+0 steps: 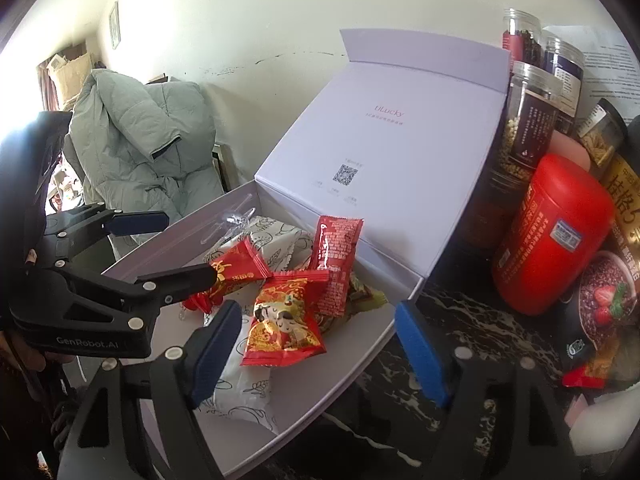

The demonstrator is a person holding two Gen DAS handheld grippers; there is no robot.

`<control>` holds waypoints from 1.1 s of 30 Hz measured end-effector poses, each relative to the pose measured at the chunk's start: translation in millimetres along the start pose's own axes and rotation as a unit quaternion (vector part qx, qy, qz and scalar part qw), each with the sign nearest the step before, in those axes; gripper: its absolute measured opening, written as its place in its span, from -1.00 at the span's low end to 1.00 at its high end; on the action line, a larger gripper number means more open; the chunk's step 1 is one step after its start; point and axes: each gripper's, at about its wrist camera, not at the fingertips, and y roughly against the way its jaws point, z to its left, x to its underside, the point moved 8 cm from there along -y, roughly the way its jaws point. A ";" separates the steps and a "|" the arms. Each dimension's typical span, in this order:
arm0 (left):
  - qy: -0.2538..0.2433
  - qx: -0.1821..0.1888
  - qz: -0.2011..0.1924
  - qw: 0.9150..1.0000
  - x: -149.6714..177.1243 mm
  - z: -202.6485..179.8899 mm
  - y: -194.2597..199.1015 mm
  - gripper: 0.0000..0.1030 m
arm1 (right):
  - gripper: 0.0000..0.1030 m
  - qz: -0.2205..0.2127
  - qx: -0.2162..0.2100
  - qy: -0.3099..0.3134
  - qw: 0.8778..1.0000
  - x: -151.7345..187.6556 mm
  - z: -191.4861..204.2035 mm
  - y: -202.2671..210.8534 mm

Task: Organize objects
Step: 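Lower both red candy packets into the box and open both grippers, then withdraw both grippers from the box back over the table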

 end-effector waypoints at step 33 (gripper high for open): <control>0.021 -0.049 -0.063 0.997 15.2 -24.6 136.8 0.82 | 1.00 -0.051 0.070 -0.054 0.995 22.6 13.0 143.2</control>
